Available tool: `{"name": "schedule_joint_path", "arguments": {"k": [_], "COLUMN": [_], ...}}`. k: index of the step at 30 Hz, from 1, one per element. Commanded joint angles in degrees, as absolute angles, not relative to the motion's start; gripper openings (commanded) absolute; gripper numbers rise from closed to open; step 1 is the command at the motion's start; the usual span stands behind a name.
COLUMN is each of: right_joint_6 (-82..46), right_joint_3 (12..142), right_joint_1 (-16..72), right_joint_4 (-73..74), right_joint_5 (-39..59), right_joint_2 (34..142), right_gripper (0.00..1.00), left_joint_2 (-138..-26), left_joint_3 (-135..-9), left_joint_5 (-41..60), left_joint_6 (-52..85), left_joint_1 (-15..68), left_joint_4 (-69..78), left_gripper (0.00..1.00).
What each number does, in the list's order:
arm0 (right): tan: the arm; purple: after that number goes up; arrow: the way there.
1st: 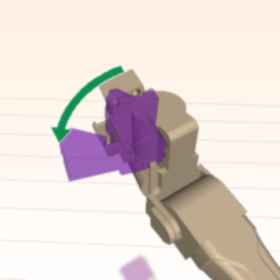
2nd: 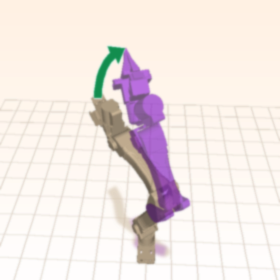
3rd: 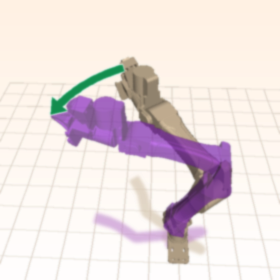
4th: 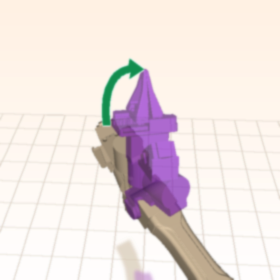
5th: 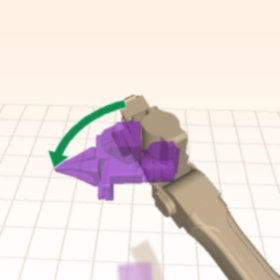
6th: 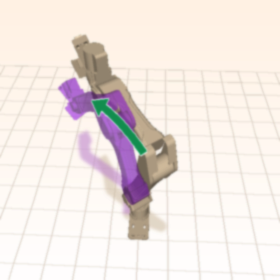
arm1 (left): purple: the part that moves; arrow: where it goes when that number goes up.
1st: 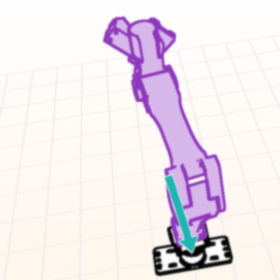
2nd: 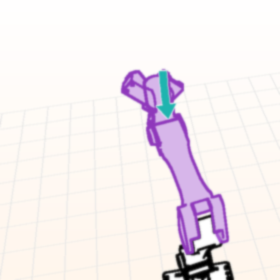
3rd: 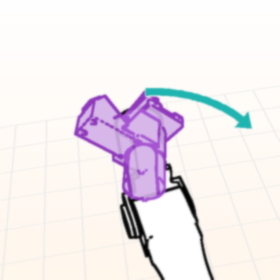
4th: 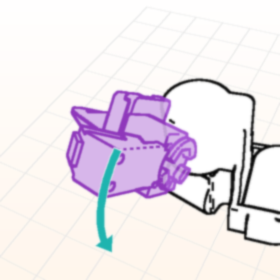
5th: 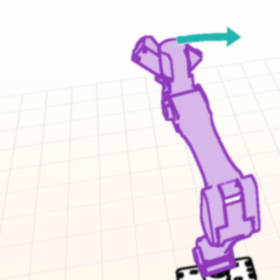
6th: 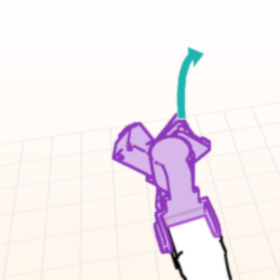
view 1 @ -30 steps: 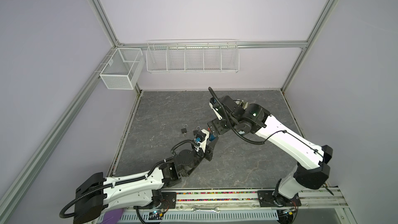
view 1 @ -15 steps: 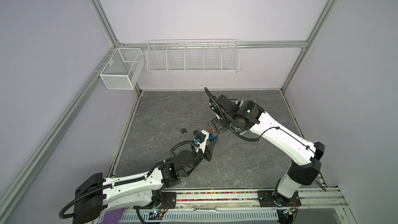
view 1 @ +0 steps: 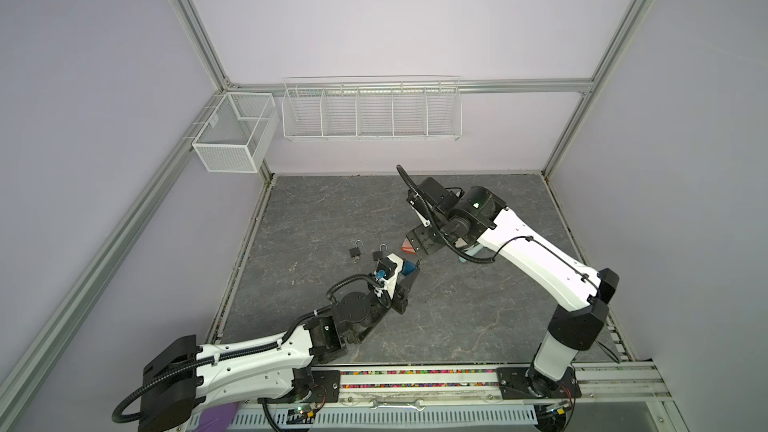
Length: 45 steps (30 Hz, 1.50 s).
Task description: Unlock with the key
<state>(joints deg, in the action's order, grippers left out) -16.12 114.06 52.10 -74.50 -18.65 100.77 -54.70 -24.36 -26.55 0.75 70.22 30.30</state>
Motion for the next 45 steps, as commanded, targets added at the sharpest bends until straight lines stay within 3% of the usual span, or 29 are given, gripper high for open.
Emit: {"name": "schedule_joint_path", "arguments": {"k": [1, 19, 25, 33, 45], "right_joint_6": [-13.95, -13.36, -14.86, -15.15, -15.89], "right_joint_3": [112.09, 97.56, 95.54, 89.43, 88.8], "right_joint_1": [51.39, 48.94, 47.02, 47.35, 48.46], "right_joint_4": [-75.47, -65.13, -65.73, -56.0, -57.71], "right_joint_5": [-16.0, -1.22, -6.98, 2.32, -0.74], "right_joint_2": [98.05, 84.62, 81.73, 75.04, 79.01], "right_gripper": [0.89, 0.89, 0.89, 0.88, 0.88], "left_joint_2": [-53.45, -54.88, -54.79, -55.33, -56.06], "left_joint_3": [-24.21, -26.54, -26.85, -28.09, -29.0], "left_joint_5": [-26.97, -27.33, -27.66, -28.8, -29.11], "left_joint_6": [-0.23, 2.11, 3.65, 4.77, 4.48], "left_joint_1": [70.49, 70.49, 70.52, 70.49, 70.49], "left_joint_4": [34.02, 33.69, 32.92, 30.37, 30.22], "left_gripper": [0.0, 0.0, 0.0, 0.0, 0.0]}}
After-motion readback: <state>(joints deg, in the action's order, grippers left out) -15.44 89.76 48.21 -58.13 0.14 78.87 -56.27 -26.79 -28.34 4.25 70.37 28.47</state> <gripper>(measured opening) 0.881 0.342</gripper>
